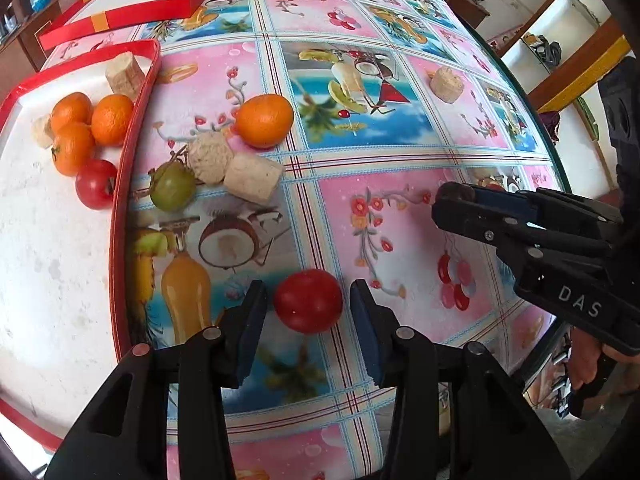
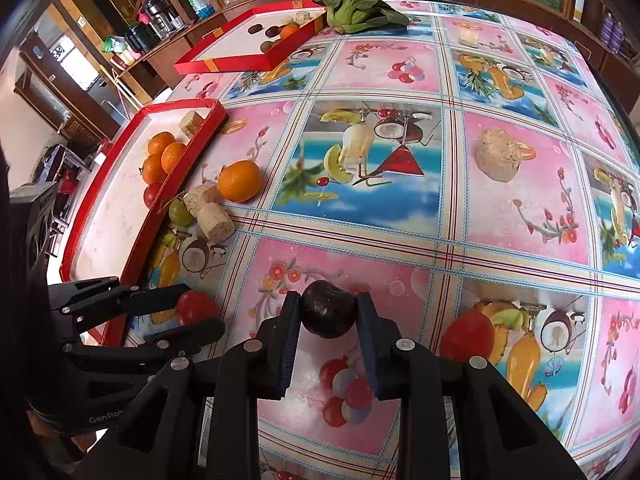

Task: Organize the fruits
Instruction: 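Carry tomato and plum into the white tray and open both tools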

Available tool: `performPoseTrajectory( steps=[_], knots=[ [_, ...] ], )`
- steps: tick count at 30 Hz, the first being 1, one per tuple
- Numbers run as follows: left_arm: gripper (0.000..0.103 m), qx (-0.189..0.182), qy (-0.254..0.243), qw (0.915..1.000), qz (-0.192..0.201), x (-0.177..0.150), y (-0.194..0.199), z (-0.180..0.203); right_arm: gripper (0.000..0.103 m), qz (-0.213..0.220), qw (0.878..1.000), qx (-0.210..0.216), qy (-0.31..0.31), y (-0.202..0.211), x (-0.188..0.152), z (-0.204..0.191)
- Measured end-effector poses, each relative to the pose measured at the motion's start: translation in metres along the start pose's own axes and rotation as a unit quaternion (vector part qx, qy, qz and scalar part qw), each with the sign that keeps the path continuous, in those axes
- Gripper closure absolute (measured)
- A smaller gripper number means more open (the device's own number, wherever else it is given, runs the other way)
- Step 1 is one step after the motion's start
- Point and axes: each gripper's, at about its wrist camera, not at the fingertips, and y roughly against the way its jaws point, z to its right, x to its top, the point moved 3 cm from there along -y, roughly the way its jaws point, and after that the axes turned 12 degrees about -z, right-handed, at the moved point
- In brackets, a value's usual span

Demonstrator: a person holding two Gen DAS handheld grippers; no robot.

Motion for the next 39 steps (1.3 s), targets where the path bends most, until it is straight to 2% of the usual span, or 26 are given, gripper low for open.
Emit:
performPoseTrajectory(
  steps=[7,12,28,39],
  knots=[
    [0.073,-0.034,0.012,0.9992,0.016,-0.006,0.017,-0.010,0.075,0.004,1.000,0.000,-0.002,0.004,-0.001,0.000],
    [0.073,-0.042,0.036,0.9979,0.033,-0.012,0.035,-0.028,0.075,0.003,1.000,0.007,0.001,0.002,0.001,-0.007],
    [0.072,-0.023,0.095,0.9936,0.057,-0.032,0.061,-0.090,0.075,-0.005,0.998,0.031,0.050,-0.008,0.011,-0.058],
    [0.072,-0.008,0.154,0.9860,0.063,-0.026,0.069,-0.157,0.075,-0.007,0.991,0.047,0.123,-0.011,0.021,-0.122]
  ],
)
